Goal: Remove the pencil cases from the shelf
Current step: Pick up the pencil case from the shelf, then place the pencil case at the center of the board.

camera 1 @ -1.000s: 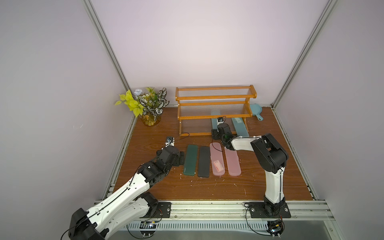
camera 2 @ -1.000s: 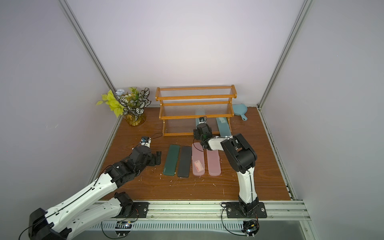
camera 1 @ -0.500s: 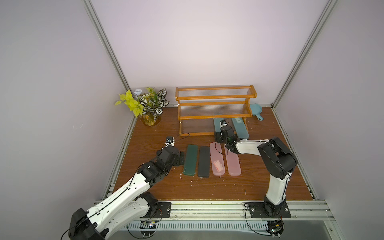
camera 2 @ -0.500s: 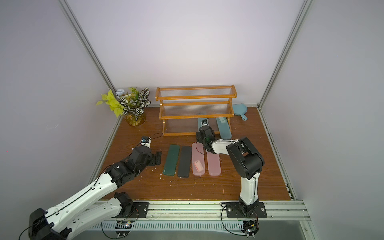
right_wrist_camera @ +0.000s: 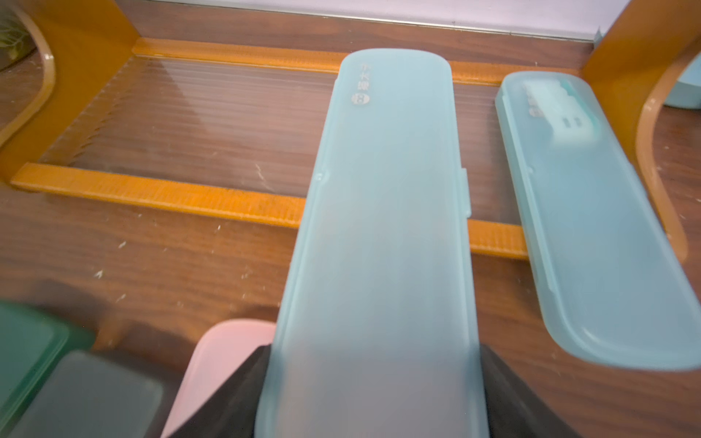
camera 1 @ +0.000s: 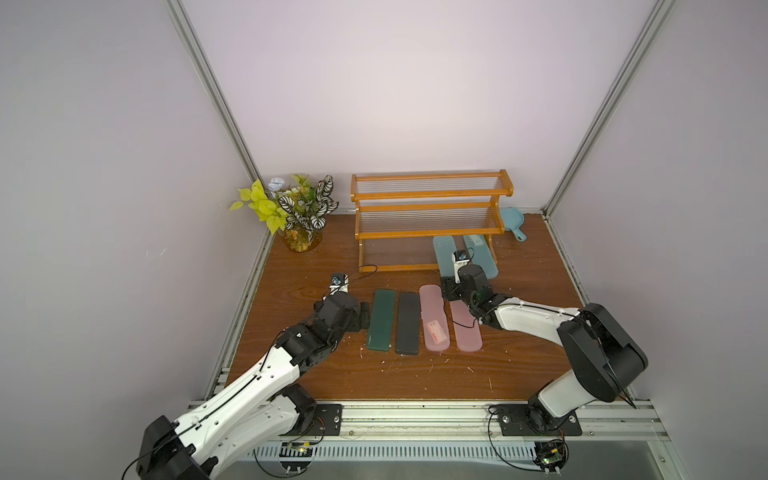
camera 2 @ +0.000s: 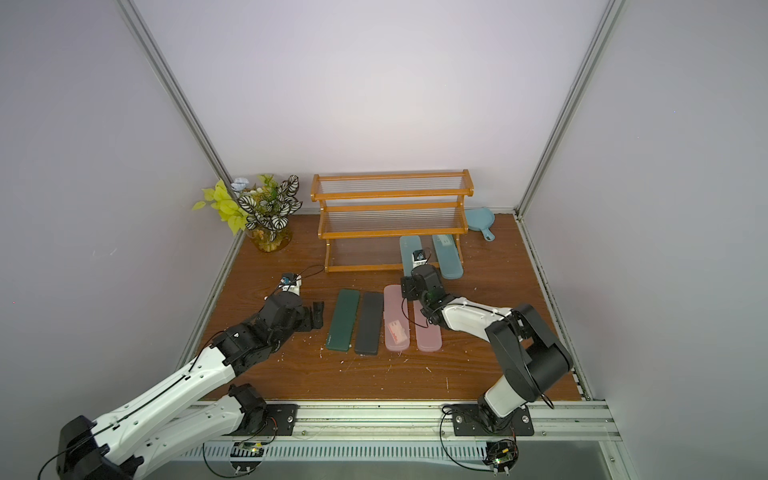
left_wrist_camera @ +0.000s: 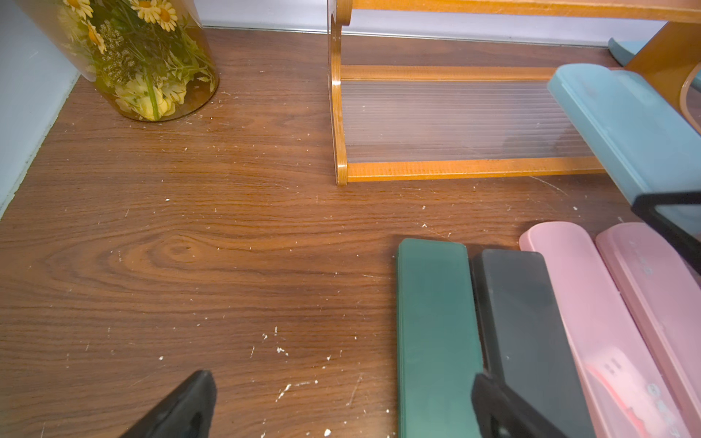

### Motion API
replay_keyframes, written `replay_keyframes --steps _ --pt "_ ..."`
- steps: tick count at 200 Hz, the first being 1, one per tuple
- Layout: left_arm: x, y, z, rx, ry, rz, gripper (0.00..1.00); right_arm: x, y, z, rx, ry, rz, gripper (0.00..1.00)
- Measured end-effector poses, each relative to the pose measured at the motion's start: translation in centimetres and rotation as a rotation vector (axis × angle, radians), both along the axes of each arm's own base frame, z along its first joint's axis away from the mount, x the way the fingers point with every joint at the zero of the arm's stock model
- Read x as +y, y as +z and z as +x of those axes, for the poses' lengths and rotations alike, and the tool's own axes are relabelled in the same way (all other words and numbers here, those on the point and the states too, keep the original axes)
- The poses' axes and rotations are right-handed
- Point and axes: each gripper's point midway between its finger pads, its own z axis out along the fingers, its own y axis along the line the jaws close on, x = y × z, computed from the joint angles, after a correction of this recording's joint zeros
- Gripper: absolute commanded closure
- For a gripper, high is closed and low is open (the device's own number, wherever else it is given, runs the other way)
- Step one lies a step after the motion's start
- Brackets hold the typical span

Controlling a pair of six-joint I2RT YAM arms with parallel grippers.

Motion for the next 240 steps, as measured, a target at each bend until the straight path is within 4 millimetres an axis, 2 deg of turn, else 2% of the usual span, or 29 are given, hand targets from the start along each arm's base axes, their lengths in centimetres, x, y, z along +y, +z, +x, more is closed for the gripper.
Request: replay_keyframes --steps 79,112,150,240 --pt "-1.2 -0.6 0.9 0.013 -0.002 -0.035 0.01 -3.3 0.8 -7.7 -0.018 0.02 0.065 0.4" --pt "-1.4 -0.3 1.1 0.001 0.003 -0.056 0.01 -4.7 0.6 -10.0 -0.017 0.0 0.087 0.4" --pt "-1.5 -0.3 1.1 0.002 0.004 -0.071 0.01 -6.5 0.3 -11.6 -0.01 -0.045 0.103 0.4" --pt "-2.2 -0.2 1.4 0.0 0.003 -0.116 0.01 -9.6 -0.7 -13.9 0.036 -0.181 0.15 0.4"
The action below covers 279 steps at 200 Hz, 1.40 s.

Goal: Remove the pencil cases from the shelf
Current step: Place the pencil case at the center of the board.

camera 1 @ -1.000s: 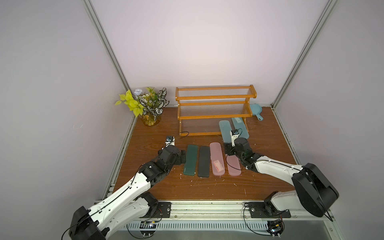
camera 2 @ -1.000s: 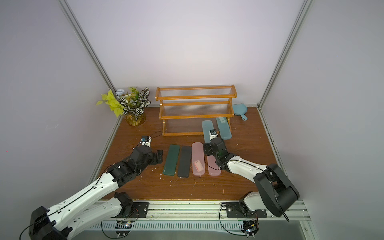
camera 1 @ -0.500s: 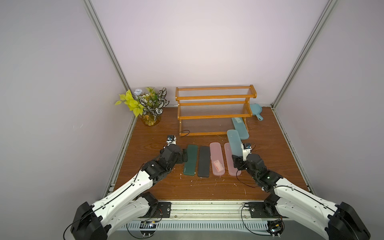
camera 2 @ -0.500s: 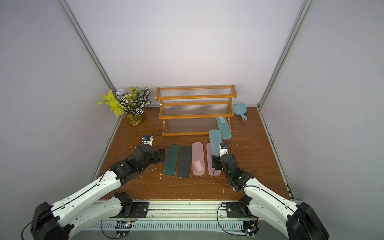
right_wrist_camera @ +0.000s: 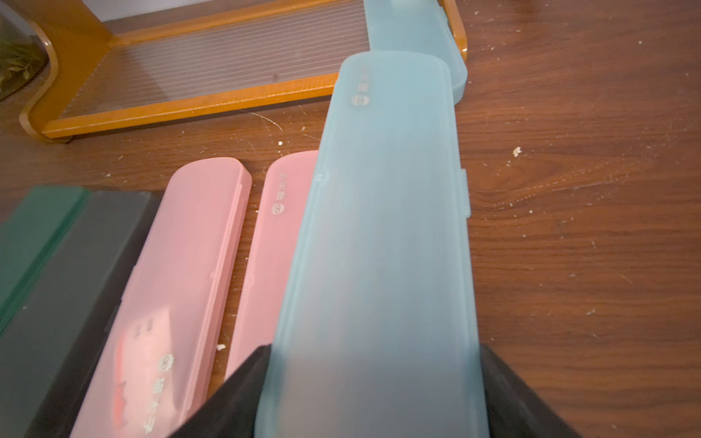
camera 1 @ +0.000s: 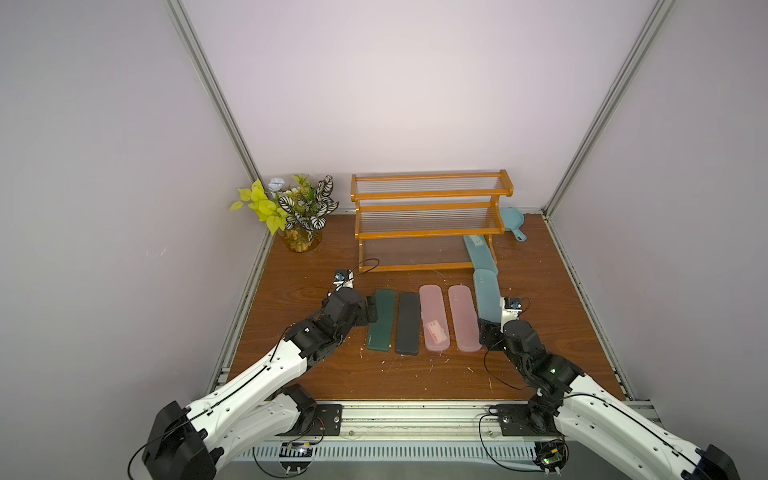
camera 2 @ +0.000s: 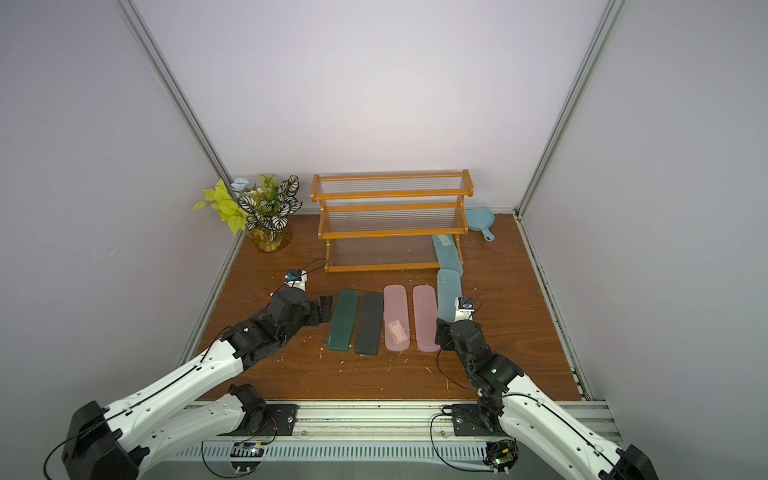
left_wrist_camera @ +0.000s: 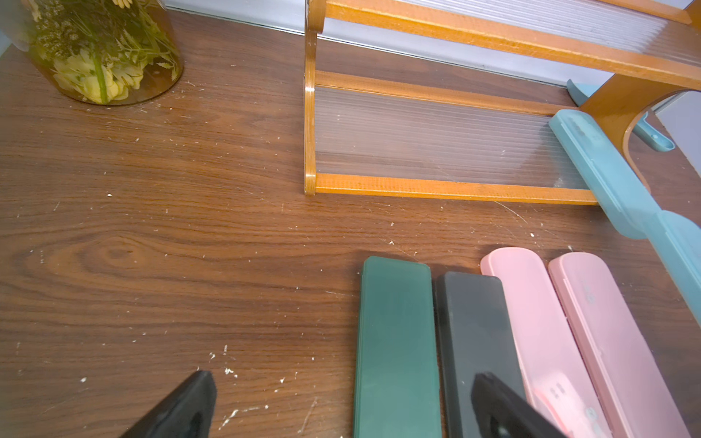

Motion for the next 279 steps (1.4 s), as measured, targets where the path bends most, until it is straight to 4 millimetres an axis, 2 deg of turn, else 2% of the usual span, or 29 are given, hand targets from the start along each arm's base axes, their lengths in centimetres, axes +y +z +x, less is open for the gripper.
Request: replay_keyframes --steps 38,98,194,279 --pt "-0.1 0.1 0.1 -0.004 0.001 -0.012 0.01 -0.6 -0.8 -0.6 0.041 -0.056 0.038 0.39" --pt "-0.1 0.0 0.0 -0.002 0.002 -0.013 0.01 -1.8 -3.1 -1.6 0.114 -0.137 0.053 0.39" --pt "0.0 -0.2 -0.2 0.002 -0.002 -0.013 0.01 -2.6 -4.7 -2.1 0.175 -0.215 0.047 0.38" --pt "0.0 -0.4 -0.2 0.004 -0.003 -0.013 0.01 -2.8 -5.8 -2.3 0.224 -0.239 0.025 0.28"
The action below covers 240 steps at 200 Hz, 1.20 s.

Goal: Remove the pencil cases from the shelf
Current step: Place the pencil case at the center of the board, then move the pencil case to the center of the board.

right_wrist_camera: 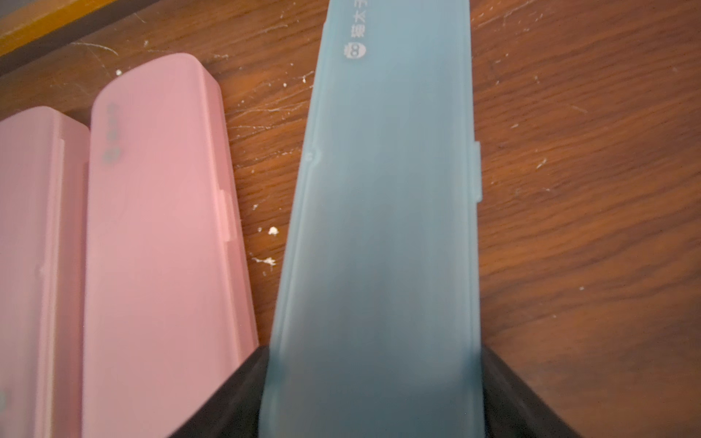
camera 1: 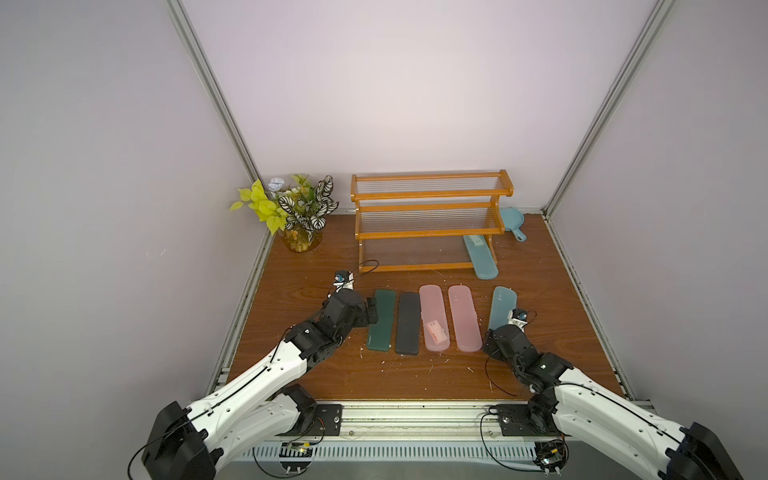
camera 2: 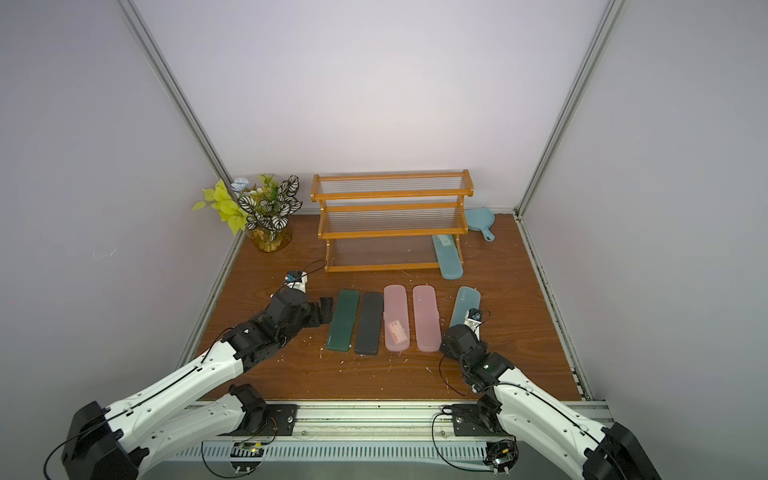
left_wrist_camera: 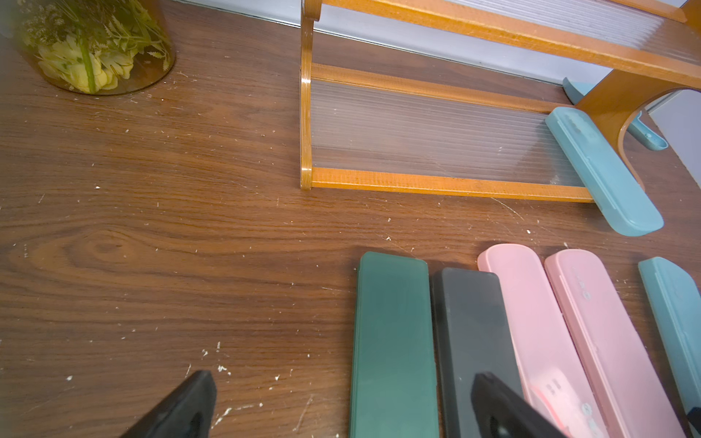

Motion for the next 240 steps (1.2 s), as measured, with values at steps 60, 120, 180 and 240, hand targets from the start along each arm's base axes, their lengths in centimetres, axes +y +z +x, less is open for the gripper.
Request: replay_keyframes --steps 60,120,180,240 --pt "-0.1 0.0 0.1 -0.002 -0.001 -0.001 0.01 0.0 0.1 0.0 -0.004 -0.018 0.02 0.01" --pt "-0.4 -0.5 0.5 0.006 -0.002 0.006 0.01 0.2 1.6 0.6 -0.018 -0.022 0.028 0.01" --pt "-0.8 -1.1 0.9 0.014 -0.013 0.022 0.01 -1.3 4.4 3.3 -0.024 -0.076 0.056 0.01" --pt "-1.4 -1.3 1.4 0.02 -0.027 0.029 0.01 -4.3 4.2 5.6 0.06 -0.114 0.157 0.01"
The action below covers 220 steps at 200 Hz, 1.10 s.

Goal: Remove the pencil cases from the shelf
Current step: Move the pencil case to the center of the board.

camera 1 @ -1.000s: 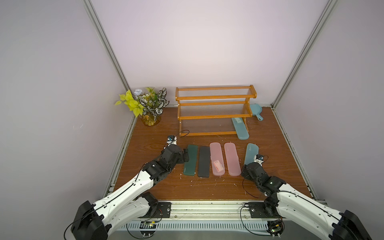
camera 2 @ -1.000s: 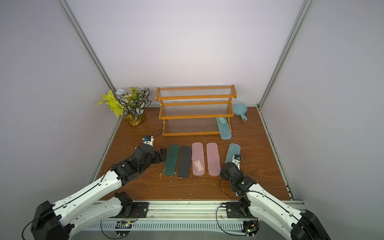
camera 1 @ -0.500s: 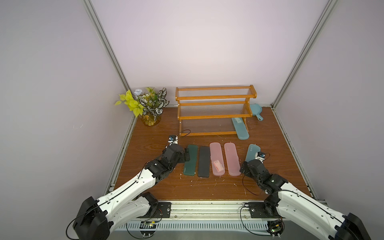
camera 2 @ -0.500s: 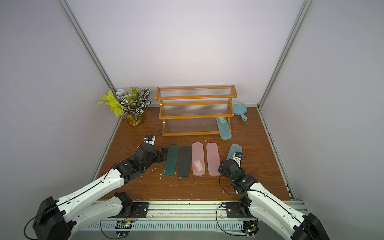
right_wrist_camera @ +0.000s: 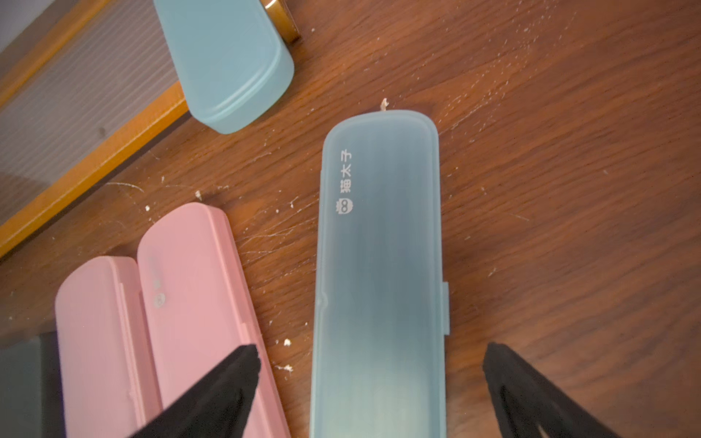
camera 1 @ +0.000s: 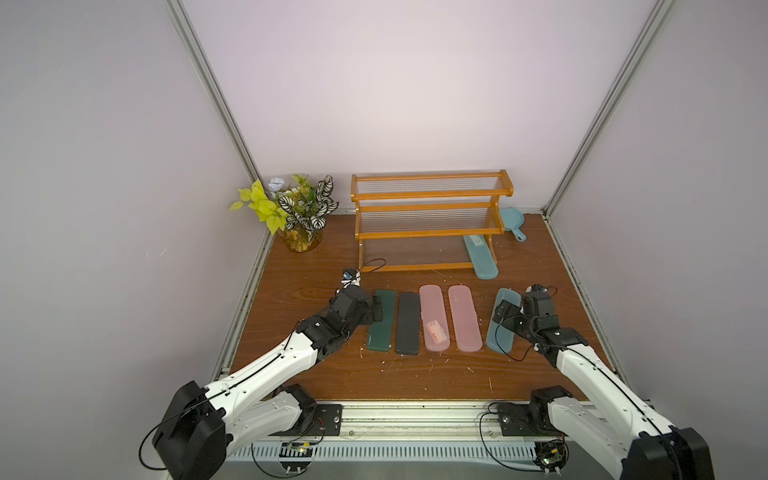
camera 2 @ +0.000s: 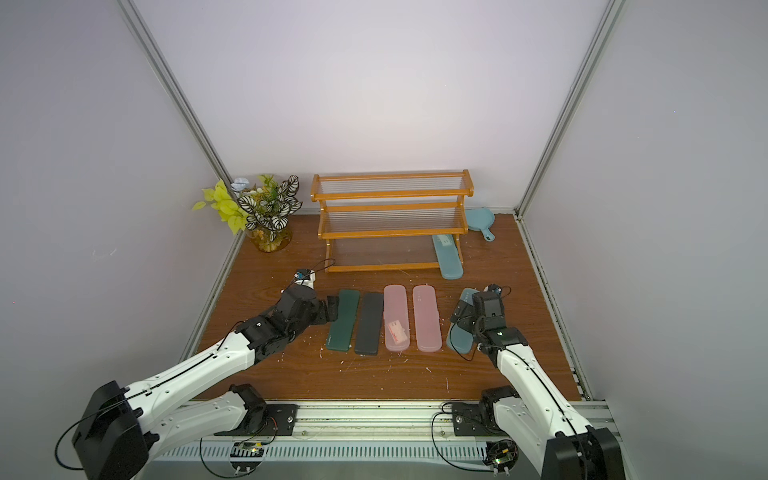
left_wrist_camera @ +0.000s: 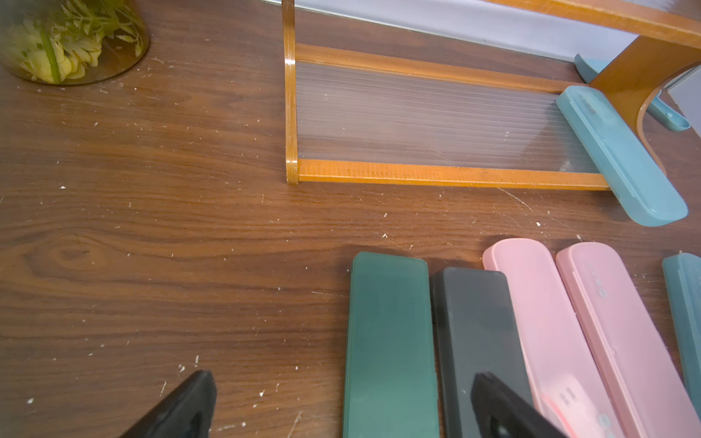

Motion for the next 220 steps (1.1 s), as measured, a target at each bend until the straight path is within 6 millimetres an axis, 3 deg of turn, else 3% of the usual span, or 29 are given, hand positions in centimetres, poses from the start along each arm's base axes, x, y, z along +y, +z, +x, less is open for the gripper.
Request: replay_keyframes --steps 59,220 --pt "0.0 0.5 0.2 -0.012 0.001 -0.003 0.01 -1.5 -1.6 0.7 0.091 0.005 0.107 0.01" --pt "0.3 1.6 0.2 -0.041 0.01 -0.021 0.01 1.0 -2.8 1.4 0.153 0.156 0.22 0.01"
